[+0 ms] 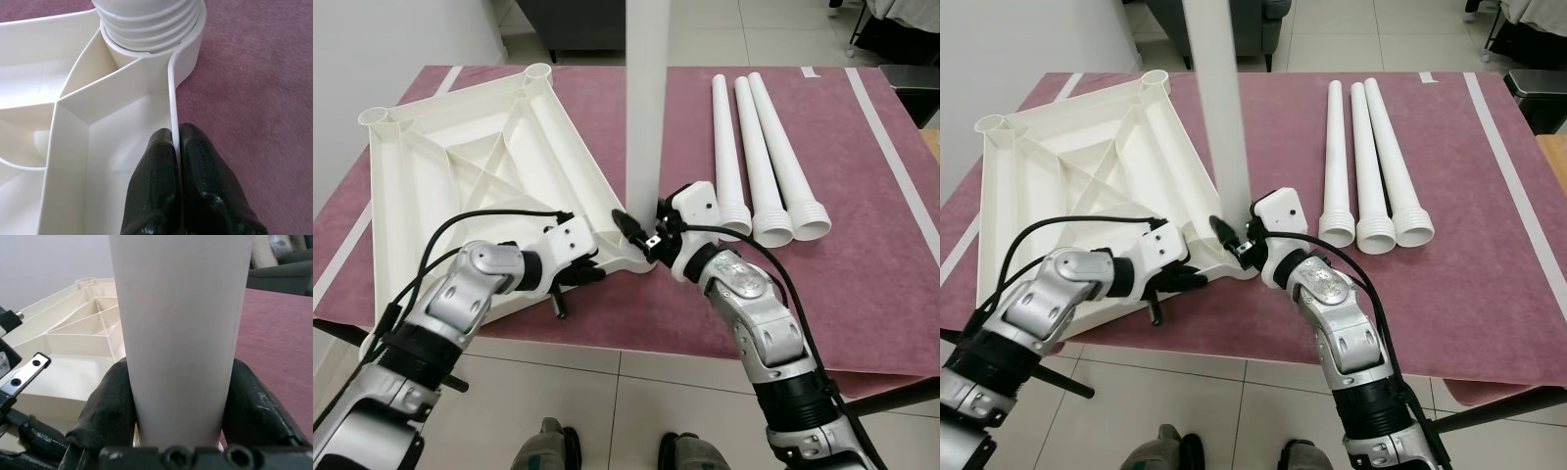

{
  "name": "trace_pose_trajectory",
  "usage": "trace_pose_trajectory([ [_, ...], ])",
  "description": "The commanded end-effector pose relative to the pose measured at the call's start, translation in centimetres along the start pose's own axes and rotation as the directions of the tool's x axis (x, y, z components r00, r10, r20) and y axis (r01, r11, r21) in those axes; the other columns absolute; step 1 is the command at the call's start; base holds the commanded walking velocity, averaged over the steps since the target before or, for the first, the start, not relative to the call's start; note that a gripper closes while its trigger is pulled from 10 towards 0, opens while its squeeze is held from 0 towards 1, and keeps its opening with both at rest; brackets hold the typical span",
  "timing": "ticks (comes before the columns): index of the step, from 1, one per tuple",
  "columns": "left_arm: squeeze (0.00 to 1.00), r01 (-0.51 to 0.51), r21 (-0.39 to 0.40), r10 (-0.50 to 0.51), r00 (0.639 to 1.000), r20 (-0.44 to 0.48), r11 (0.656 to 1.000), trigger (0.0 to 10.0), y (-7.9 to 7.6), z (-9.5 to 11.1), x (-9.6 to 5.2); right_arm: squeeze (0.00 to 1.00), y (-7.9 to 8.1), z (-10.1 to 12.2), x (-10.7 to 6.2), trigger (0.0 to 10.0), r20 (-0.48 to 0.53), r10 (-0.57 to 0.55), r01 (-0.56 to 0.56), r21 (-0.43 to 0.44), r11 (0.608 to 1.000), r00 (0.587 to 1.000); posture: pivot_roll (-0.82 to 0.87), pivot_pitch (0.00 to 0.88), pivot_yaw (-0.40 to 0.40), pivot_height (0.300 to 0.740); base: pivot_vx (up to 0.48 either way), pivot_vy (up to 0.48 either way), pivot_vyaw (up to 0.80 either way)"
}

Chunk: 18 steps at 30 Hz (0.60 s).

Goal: Building children table

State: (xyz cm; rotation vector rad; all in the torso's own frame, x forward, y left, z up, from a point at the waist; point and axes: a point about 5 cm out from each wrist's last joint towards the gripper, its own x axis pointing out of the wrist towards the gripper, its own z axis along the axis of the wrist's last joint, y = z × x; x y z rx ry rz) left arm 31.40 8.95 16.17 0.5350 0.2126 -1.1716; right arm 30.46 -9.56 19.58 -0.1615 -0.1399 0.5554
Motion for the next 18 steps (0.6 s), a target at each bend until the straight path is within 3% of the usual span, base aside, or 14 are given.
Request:
trace_pose_trajectory([
  [1, 0.0, -0.001, 0.095, -0.009, 0.995, 0.095, 0.995, 10.0, 0.5, 2.9, -0.3, 0.0, -0.1, -2.5, -0.2, 0.0, -0.128, -0.044, 0.046, 0.013, 0.999, 0.991, 0.01, 0.129, 0.102, 0.74, 0.0, 0.0, 0.0],
  [3, 0.0, -0.04, 0.086, 0.031, 0.994, 0.102, 0.996, 10.0, 1.1, 3.4, 0.8, 0.0, -0.8, -2.7, 0.0, 0.0, -0.143, -0.156, 0.159, 0.013, 0.987, 0.977, 0.02, 0.127, 0.104, 0.74, 0.0, 0.0, 0.0],
  [4, 0.0, -0.04, 0.086, 0.031, 0.994, 0.102, 0.996, 10.0, 1.1, 3.4, 0.8, 0.0, -0.8, -2.7, 0.0, 0.0, -0.143, -0.156, 0.159, 0.013, 0.987, 0.977, 0.02, 0.127, 0.104, 0.74, 0.0, 0.0, 0.0],
  [6, 0.0, -0.101, 0.071, 0.094, 0.991, 0.096, 0.992, 10.0, 1.9, 4.0, 2.3, 0.0, -1.6, -3.0, 0.0, 0.0, -0.17, -0.274, 0.281, 0.017, 0.96, 0.947, 0.02, 0.127, 0.104, 0.74, 0.0, 0.0, 0.0],
  [8, 0.0, -0.133, 0.06, 0.127, 0.988, 0.091, 0.989, 10.0, 2.3, 4.2, 3.0, 0.0, -1.8, -3.2, 0.1, 0.0, -0.182, -0.32, 0.329, 0.016, 0.944, 0.93, 0.02, 0.124, 0.104, 0.74, 0.0, 0.0, 0.0],
  [12, 0.0, -0.199, 0.025, 0.197, 0.977, 0.082, 0.98, 10.0, 3.0, 4.7, 4.1, 0.0, -1.9, -3.3, 0.2, 0.0, -0.194, -0.382, 0.393, 0.021, 0.919, 0.904, 0.01, 0.121, 0.106, 0.74, 0.0, 0.0, 0.0],
  [18, 0.0, -0.228, 0.005, 0.227, 0.971, 0.073, 0.974, 10.0, 3.2, 4.7, 4.8, 0.0, -1.5, -3.1, 0.4, 0.0, -0.184, -0.403, 0.413, 0.015, 0.911, 0.897, 0.0, 0.122, 0.109, 0.74, 0.0, 0.0, 0.0],
])
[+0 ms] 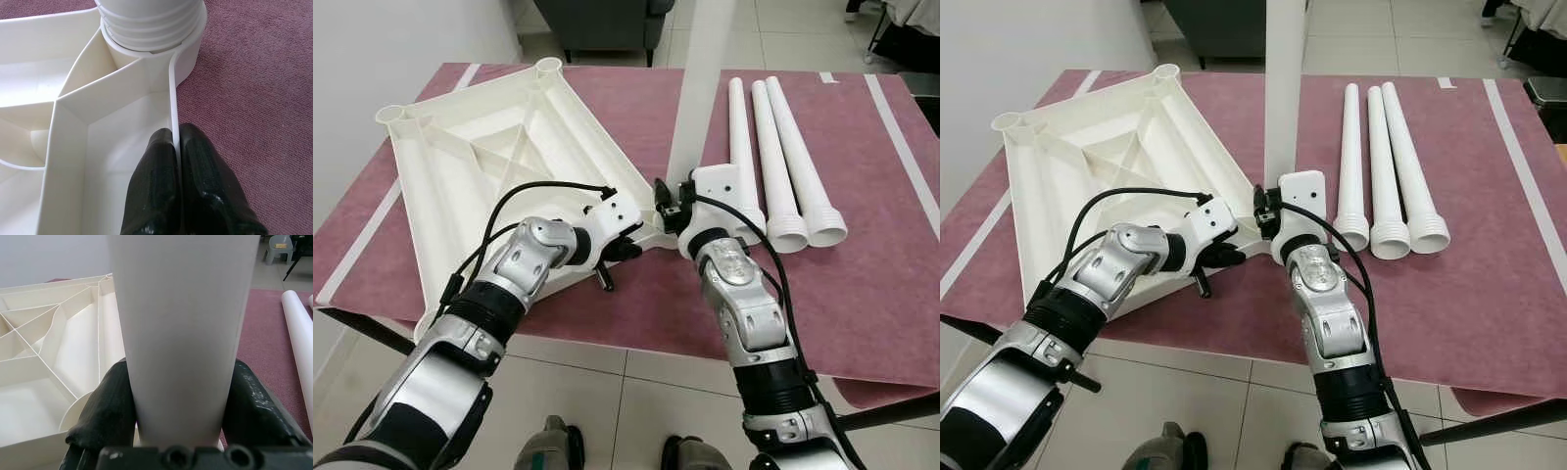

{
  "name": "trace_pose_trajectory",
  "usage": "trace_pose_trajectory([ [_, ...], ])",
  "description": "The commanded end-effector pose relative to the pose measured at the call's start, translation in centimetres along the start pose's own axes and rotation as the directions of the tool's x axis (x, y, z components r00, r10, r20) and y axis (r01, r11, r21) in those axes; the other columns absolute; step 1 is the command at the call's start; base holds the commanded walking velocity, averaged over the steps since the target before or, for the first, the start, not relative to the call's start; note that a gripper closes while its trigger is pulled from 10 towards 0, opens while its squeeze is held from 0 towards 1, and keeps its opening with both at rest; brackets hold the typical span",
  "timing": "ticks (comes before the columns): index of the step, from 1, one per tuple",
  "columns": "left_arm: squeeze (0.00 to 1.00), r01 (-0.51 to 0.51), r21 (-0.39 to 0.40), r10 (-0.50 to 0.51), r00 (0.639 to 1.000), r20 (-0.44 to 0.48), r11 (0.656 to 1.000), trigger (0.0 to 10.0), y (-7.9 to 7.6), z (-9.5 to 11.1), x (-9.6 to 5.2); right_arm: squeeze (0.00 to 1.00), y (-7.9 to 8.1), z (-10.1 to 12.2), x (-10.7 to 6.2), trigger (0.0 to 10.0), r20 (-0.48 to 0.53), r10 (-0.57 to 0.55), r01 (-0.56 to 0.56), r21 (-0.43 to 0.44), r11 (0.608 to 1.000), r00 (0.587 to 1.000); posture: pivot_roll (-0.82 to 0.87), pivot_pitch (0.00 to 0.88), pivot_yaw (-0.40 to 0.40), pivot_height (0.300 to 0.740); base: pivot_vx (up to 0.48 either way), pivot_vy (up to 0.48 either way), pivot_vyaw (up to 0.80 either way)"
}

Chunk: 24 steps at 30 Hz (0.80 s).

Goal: Building children table

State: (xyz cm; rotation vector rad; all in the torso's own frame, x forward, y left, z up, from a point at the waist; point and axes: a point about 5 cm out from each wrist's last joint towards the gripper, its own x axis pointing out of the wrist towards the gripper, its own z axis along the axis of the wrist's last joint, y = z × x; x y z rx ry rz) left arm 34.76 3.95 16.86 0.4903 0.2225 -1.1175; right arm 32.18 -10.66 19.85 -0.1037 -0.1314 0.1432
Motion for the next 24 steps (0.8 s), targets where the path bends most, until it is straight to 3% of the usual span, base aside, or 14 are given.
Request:
trace_pose_trajectory([
  [1, 0.0, -0.181, 0.055, 0.176, 0.981, 0.076, 0.982, 10.0, 1.3, 1.8, -0.2, 0.0, 0.1, -3.0, -0.5, 0.0, -0.148, -0.016, 0.014, -0.012, 1.0, 0.989, 0.0, 0.122, 0.109, 0.74, 0.0, 0.0, 0.0],
  [2, 0.0, -0.182, 0.052, 0.178, 0.981, 0.074, 0.982, 10.0, 1.3, 1.7, -0.2, 1.0, 0.2, -3.0, -0.5, 0.7, -0.149, -0.017, 0.016, -0.005, 1.0, 0.989, 0.01, 0.123, 0.108, 0.74, 0.0, 0.0, 0.0],
  [5, 0.0, -0.183, 0.048, 0.179, 0.981, 0.073, 0.982, 10.0, 1.4, 1.6, -0.3, 1.0, 0.2, -3.0, -0.6, 0.7, -0.146, -0.009, 0.009, -0.002, 1.0, 0.989, 0.01, 0.123, 0.108, 0.74, 0.0, 0.0, 0.0],
  [6, 0.0, -0.185, 0.046, 0.181, 0.981, 0.072, 0.982, 10.0, 1.4, 1.5, -0.4, 1.0, 0.3, -2.9, -0.6, 10.0, -0.137, 0.0, 0.0, 0.001, 1.0, 0.991, 0.01, 0.125, 0.106, 0.74, 0.0, 0.0, 0.0],
  [8, 0.0, -0.186, 0.044, 0.182, 0.981, 0.071, 0.982, 10.0, 1.5, 1.4, -0.4, 1.0, 0.4, -2.7, -0.5, 10.0, -0.116, 0.021, -0.02, 0.002, 1.0, 0.993, 0.01, 0.125, 0.106, 0.74, 0.0, 0.0, 0.0],
  [9, 0.0, -0.185, 0.043, 0.182, 0.981, 0.071, 0.982, 10.0, 1.5, 1.3, -0.4, 0.0, 0.6, -2.2, -0.5, 10.0, -0.086, 0.049, -0.048, 0.01, 0.999, 0.995, 0.01, 0.128, 0.105, 0.74, 0.0, 0.0, 0.0],
  [12, 0.0, -0.173, 0.047, 0.169, 0.983, 0.077, 0.984, 10.0, 1.5, 1.3, -0.7, 0.0, 1.1, -0.9, -0.5, 10.0, -0.012, 0.137, -0.136, 0.026, 0.99, 0.991, 0.01, 0.129, 0.105, 0.74, 0.0, 0.0, 0.0],
  [15, 0.0, -0.093, 0.093, 0.085, 0.993, 0.088, 0.991, 10.0, 0.8, 1.0, -1.6, 0.0, 0.9, 0.7, -0.9, 10.0, 0.067, 0.246, -0.247, 0.017, 0.969, 0.967, 0.01, 0.13, 0.107, 0.74, 0.0, 0.0, 0.0],
  [24, 0.0, 0.086, 0.197, -0.101, 0.993, 0.068, 0.977, 10.0, -1.4, -0.1, -4.5, 0.0, -0.2, 2.7, -1.8, 10.0, 0.139, 0.391, -0.389, -0.041, 0.92, 0.91, 0.01, 0.134, 0.109, 0.74, 0.0, 0.0, 0.0],
])
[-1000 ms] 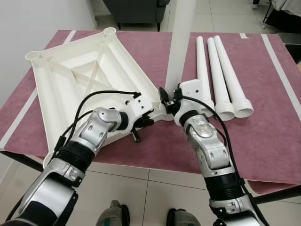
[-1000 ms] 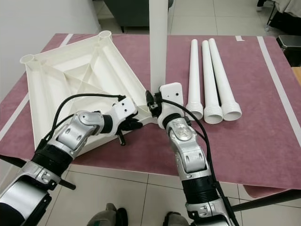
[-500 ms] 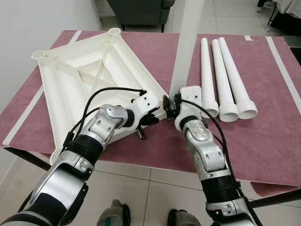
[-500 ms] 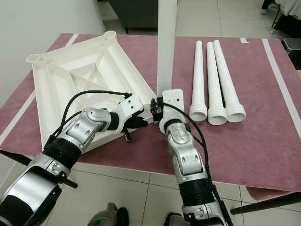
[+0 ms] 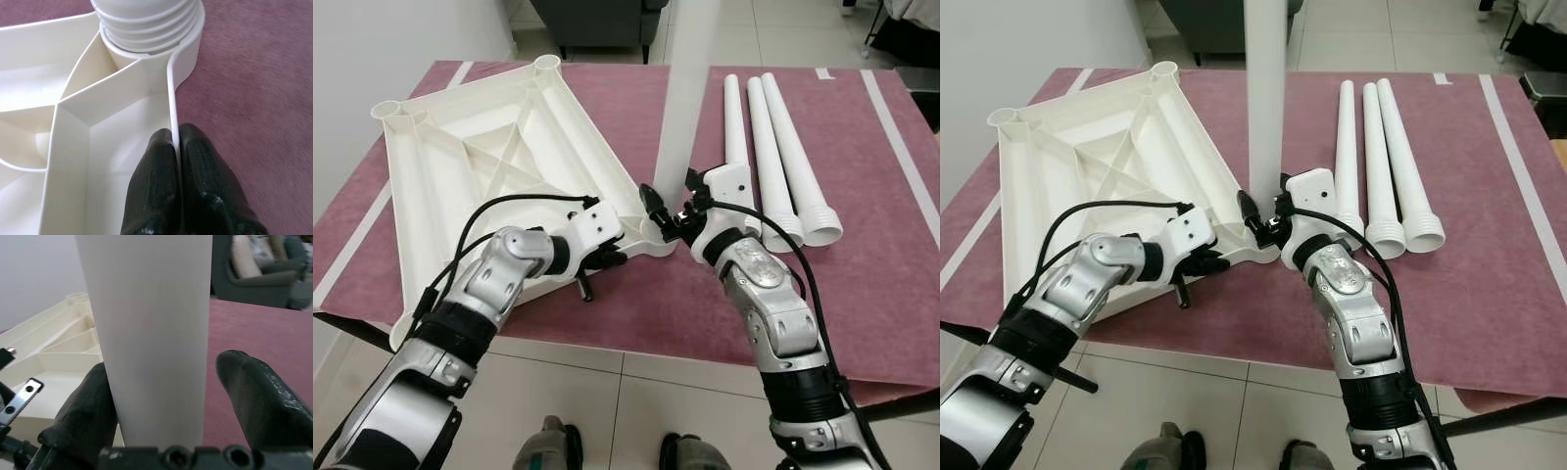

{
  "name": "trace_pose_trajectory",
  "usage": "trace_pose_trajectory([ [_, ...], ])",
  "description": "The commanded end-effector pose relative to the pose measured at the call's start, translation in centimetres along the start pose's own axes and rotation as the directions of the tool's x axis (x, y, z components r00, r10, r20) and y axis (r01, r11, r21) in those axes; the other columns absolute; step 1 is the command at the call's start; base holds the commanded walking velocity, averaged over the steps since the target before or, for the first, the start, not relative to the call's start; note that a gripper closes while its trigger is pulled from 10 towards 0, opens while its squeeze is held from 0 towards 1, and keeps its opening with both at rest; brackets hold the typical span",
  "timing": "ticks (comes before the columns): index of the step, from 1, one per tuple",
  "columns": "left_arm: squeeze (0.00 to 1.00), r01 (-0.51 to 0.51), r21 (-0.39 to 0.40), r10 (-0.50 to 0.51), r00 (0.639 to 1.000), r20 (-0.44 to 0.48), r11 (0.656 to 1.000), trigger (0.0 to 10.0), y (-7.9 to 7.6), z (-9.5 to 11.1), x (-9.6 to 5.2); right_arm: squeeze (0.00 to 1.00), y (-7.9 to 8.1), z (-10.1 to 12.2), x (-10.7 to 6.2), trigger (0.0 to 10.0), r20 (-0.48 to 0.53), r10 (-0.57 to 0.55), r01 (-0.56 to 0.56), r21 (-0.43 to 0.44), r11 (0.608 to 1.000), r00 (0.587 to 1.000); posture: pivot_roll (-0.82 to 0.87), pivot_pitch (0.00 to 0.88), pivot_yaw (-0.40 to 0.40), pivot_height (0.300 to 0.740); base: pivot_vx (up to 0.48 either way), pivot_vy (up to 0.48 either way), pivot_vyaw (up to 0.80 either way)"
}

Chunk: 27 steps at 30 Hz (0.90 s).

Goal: Building children table

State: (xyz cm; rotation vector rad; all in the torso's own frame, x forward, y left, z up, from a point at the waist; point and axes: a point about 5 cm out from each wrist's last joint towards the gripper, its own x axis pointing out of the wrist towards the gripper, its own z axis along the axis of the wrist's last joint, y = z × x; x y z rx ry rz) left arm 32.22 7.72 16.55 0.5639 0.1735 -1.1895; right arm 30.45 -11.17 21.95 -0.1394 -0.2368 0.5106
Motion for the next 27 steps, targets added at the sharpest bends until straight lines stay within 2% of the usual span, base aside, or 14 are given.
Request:
trace_pose_trajectory([
  [1, 0.0, 0.082, 0.13, -0.089, 0.995, 0.054, 0.988, 10.0, -0.9, 1.6, -1.4, 0.0, 0.5, 0.9, -0.4, 10.0, 0.031, 0.108, -0.108, -0.006, 0.994, 0.994, 0.02, 0.134, 0.105, 0.74, 0.0, 0.0, 0.0],
  [2, 0.0, 0.082, 0.13, -0.089, 0.995, 0.054, 0.988, 10.0, -0.9, 1.6, -1.4, 0.0, 0.5, 0.9, -0.4, 10.0, 0.031, 0.108, -0.108, -0.006, 0.994, 0.994, 0.02, 0.134, 0.105, 0.74, 0.0, 0.0, 0.0],
  [4, 0.0, 0.16, 0.178, -0.169, 0.985, 0.033, 0.971, 10.0, -2.0, 1.4, -3.0, 0.0, 1.3, 1.1, -0.9, 10.0, 0.022, 0.251, -0.251, -0.018, 0.968, 0.968, 0.02, 0.134, 0.1, 0.74, 0.0, 0.0, 0.0],
  [5, 0.0, 0.16, 0.178, -0.169, 0.985, 0.033, 0.971, 10.0, -2.0, 1.4, -3.0, 0.0, 1.3, 1.1, -0.9, 10.0, 0.022, 0.251, -0.251, -0.018, 0.968, 0.968, 0.02, 0.134, 0.1, 0.74, 0.0, 0.0, 0.0],
  [7, 0.0, 0.204, 0.202, -0.211, 0.977, 0.017, 0.958, 10.0, -2.6, 1.2, -4.0, 0.0, 2.2, 0.8, -1.4, 10.0, -0.004, 0.364, -0.364, -0.016, 0.931, 0.931, 0.03, 0.134, 0.098, 0.74, 0.0, 0.0, 0.0],
  [9, 0.0, 0.227, 0.212, -0.235, 0.972, 0.012, 0.951, 10.0, -2.9, 1.1, -4.6, 0.0, 2.9, 0.4, -1.8, 10.0, -0.021, 0.432, -0.432, -0.008, 0.902, 0.902, 0.03, 0.135, 0.097, 0.74, 0.0, 0.0, 0.0],
  [10, 0.0, 0.227, 0.212, -0.235, 0.972, 0.012, 0.951, 10.0, -2.9, 1.1, -4.6, 0.0, 2.9, 0.4, -1.8, 10.0, -0.021, 0.432, -0.432, -0.008, 0.902, 0.902, 0.03, 0.135, 0.097, 0.74, 0.0, 0.0, 0.0],
  [12, 0.0, 0.239, 0.213, -0.245, 0.969, 0.003, 0.947, 10.0, -3.3, 1.0, -5.3, 0.0, 3.6, 0.2, -2.3, 10.0, -0.035, 0.506, -0.506, 0.011, 0.863, 0.862, 0.03, 0.135, 0.095, 0.74, 0.0, 0.0, 0.0],
  [13, 0.0, 0.239, 0.213, -0.245, 0.969, 0.003, 0.947, 10.0, -3.3, 1.0, -5.3, 0.0, 3.6, 0.2, -2.3, 10.0, -0.035, 0.506, -0.506, 0.011, 0.863, 0.862, 0.03, 0.135, 0.095, 0.74, 0.0, 0.0, 0.0],
  [15, 0.0, 0.237, 0.207, -0.242, 0.97, -0.004, 0.949, 10.0, -3.4, 0.9, -5.5, 0.0, 4.2, -0.2, -2.7, 10.0, -0.05, 0.565, -0.564, 0.033, 0.825, 0.824, 0.03, 0.135, 0.092, 0.74, 0.0, 0.0, 0.0],
  [21, 0.0, 0.249, 0.198, -0.254, 0.967, 0.005, 0.948, 10.0, -4.0, 1.1, -5.9, 0.0, 5.0, -1.0, -3.4, 10.0, -0.078, 0.64, -0.635, 0.072, 0.769, 0.765, 0.03, 0.137, 0.092, 0.74, 0.0, 0.0, 0.0],
  [25, 0.0, 0.255, 0.197, -0.261, 0.965, 0.006, 0.947, 10.0, -4.1, 1.1, -6.0, 0.0, 5.2, -1.2, -3.5, 10.0, -0.081, 0.65, -0.645, 0.08, 0.76, 0.756, 0.03, 0.137, 0.092, 0.74, 0.0, 0.0, 0.0],
  [26, 0.0, 0.256, 0.196, -0.262, 0.965, 0.005, 0.947, 10.0, -4.2, 1.1, -6.1, 0.0, 5.2, -1.3, -3.5, 9.6, -0.079, 0.648, -0.643, 0.086, 0.761, 0.757, 0.03, 0.137, 0.093, 0.74, 0.0, 0.0, 0.0],
  [27, 0.0, 0.255, 0.194, -0.26, 0.966, 0.003, 0.947, 10.0, -4.2, 1.1, -6.1, 0.0, 5.2, -1.3, -3.4, 3.3, -0.077, 0.646, -0.64, 0.091, 0.763, 0.759, 0.03, 0.137, 0.093, 0.74, 0.0, 0.0, 0.0],
])
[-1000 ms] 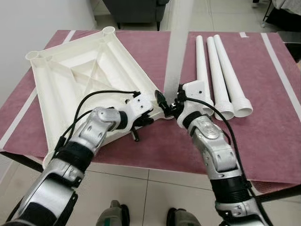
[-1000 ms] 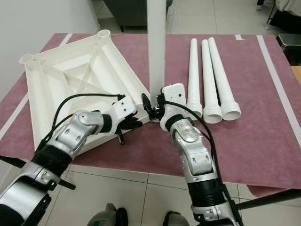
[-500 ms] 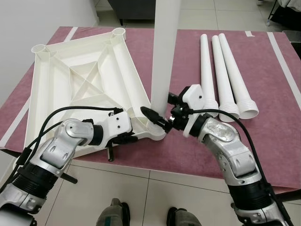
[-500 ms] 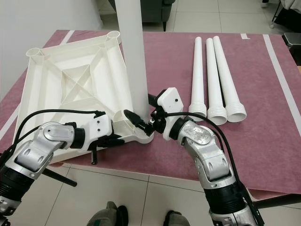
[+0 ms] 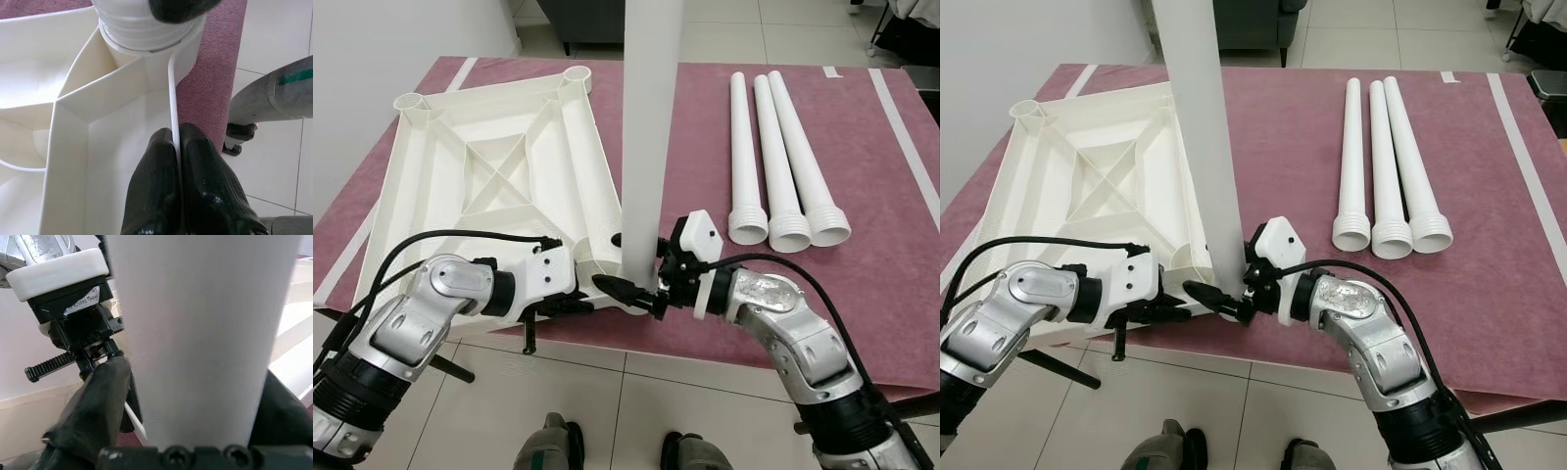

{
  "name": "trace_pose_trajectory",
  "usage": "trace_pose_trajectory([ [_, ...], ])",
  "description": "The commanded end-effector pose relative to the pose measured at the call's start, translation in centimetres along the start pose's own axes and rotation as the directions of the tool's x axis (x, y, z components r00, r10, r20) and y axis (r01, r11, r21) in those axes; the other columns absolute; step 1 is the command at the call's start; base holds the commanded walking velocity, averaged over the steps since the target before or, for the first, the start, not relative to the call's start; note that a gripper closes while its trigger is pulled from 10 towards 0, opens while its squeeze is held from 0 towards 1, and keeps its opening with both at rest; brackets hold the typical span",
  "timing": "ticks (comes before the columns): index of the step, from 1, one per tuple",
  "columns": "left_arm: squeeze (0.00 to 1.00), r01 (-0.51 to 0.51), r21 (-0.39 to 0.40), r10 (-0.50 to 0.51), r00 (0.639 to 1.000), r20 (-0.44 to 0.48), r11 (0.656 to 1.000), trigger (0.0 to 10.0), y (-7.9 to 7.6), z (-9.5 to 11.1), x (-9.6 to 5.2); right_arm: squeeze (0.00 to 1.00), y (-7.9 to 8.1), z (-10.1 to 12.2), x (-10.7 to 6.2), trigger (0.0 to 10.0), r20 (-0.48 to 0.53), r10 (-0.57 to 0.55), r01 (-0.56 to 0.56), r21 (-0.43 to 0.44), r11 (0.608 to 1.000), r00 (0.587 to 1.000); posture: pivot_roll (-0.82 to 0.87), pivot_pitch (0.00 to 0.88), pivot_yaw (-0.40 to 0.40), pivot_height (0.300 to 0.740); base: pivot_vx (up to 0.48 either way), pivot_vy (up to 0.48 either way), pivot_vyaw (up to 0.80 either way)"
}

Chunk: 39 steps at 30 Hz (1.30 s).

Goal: Building children table

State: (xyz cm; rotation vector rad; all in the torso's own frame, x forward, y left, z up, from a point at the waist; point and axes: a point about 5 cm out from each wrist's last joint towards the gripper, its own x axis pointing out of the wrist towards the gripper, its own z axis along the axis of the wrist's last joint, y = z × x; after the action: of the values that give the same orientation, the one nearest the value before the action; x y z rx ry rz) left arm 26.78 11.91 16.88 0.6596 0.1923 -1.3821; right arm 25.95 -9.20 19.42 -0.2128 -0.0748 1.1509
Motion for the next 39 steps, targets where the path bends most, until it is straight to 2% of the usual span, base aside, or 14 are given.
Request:
trace_pose_trajectory([
  [1, 0.0, 0.066, 0.101, -0.071, 0.997, 0.043, 0.993, 10.0, -0.3, 2.0, -0.4, 0.0, 0.8, -0.2, 0.5, 3.3, 0.007, 0.05, -0.05, 0.025, 0.998, 0.999, 0.03, 0.137, 0.093, 0.74, 0.0, 0.0, 0.0],
  [2, 0.0, 0.061, 0.099, -0.066, 0.997, 0.043, 0.993, 10.0, -0.2, 2.0, -0.4, 0.0, 0.8, -0.3, 0.6, 0.0, 0.009, 0.045, -0.045, 0.031, 0.999, 0.999, 0.03, 0.138, 0.092, 0.74, 0.0, 0.0, 0.0],
  [8, 0.0, 0.034, 0.082, -0.038, 0.998, 0.048, 0.996, 10.0, 0.2, 2.0, -0.1, 0.0, 0.6, -0.8, 0.7, 0.0, -0.007, 0.025, -0.024, 0.048, 0.999, 1.0, 0.03, 0.138, 0.092, 0.74, 0.0, 0.0, 0.0],
  [12, 0.0, -0.041, 0.04, 0.038, 0.996, 0.075, 0.998, 10.0, 1.2, 2.3, 0.7, 0.0, 0.1, -2.0, 0.7, 0.0, -0.072, -0.065, 0.068, 0.052, 0.996, 0.995, 0.03, 0.14, 0.092, 0.74, 0.0, 0.0, 0.0],
  [19, 0.0, -0.197, -0.035, 0.199, 0.975, 0.096, 0.98, 10.0, 4.0, 2.9, 2.7, 0.0, -1.1, -3.7, 1.1, 0.0, -0.167, -0.265, 0.274, 0.035, 0.961, 0.95, 0.03, 0.139, 0.093, 0.74, 0.0, 0.0, 0.0],
  [23, 0.0, -0.284, -0.106, 0.295, 0.951, 0.099, 0.953, 10.0, 6.1, 3.7, 4.2, 0.0, -2.8, -5.3, 1.0, 0.0, -0.261, -0.475, 0.497, 0.023, 0.867, 0.841, 0.03, 0.138, 0.095, 0.74, 0.0, 0.0, 0.0],
  [24, 0.0, -0.284, -0.106, 0.295, 0.951, 0.099, 0.953, 10.0, 6.1, 3.7, 4.2, 0.0, -2.8, -5.3, 1.0, 0.0, -0.261, -0.475, 0.497, 0.023, 0.867, 0.841, 0.03, 0.138, 0.095, 0.74, 0.0, 0.0, 0.0],
  [27, 0.0, -0.372, -0.169, 0.39, 0.917, 0.085, 0.913, 10.0, 7.9, 4.5, 5.3, 0.0, -4.3, -6.7, 0.5, 0.0, -0.338, -0.652, 0.697, 0.016, 0.717, 0.679, 0.02, 0.137, 0.099, 0.74, 0.0, 0.0, 0.0],
  [30, 0.0, -0.423, -0.211, 0.445, 0.892, 0.074, 0.881, 10.0, 9.0, 5.1, 5.9, 0.0, -5.1, -7.1, 0.4, 0.0, -0.361, -0.743, 0.803, 0.03, 0.595, 0.564, 0.02, 0.137, 0.099, 0.74, 0.0, 0.0, 0.0],
  [31, 0.0, -0.423, -0.211, 0.445, 0.892, 0.074, 0.881, 10.0, 9.0, 5.1, 5.9, 0.0, -5.1, -7.1, 0.4, 0.0, -0.361, -0.743, 0.803, 0.03, 0.595, 0.564, 0.02, 0.137, 0.099, 0.74, 0.0, 0.0, 0.0],
  [32, 0.0, -0.444, -0.233, 0.469, 0.88, 0.067, 0.865, 10.0, 9.4, 5.2, 6.1, 0.0, -5.4, -7.1, 0.4, 0.0, -0.363, -0.771, 0.835, 0.04, 0.549, 0.524, 0.02, 0.137, 0.099, 0.74, 0.0, 0.0, 0.0],
  [33, 0.0, -0.444, -0.233, 0.469, 0.88, 0.067, 0.865, 10.0, 9.4, 5.2, 6.1, 0.0, -5.4, -7.1, 0.4, 0.0, -0.363, -0.771, 0.835, 0.04, 0.549, 0.524, 0.02, 0.137, 0.099, 0.74, 0.0, 0.0, 0.0],
  [35, 0.0, -0.473, -0.268, 0.504, 0.861, 0.06, 0.839, 10.0, 10.0, 5.6, 6.6, 0.0, -5.7, -6.9, 1.0, 0.0, -0.365, -0.821, 0.892, 0.072, 0.446, 0.44, 0.02, 0.133, 0.102, 0.74, 0.0, 0.0, 0.0],
  [39, 0.0, -0.46, -0.273, 0.495, 0.866, 0.072, 0.845, 10.0, 10.0, 5.8, 6.7, 0.0, -5.7, -6.3, 1.7, 0.0, -0.331, -0.833, 0.893, 0.086, 0.442, 0.444, 0.02, 0.133, 0.102, 0.74, 0.0, 0.0, 0.0],
])
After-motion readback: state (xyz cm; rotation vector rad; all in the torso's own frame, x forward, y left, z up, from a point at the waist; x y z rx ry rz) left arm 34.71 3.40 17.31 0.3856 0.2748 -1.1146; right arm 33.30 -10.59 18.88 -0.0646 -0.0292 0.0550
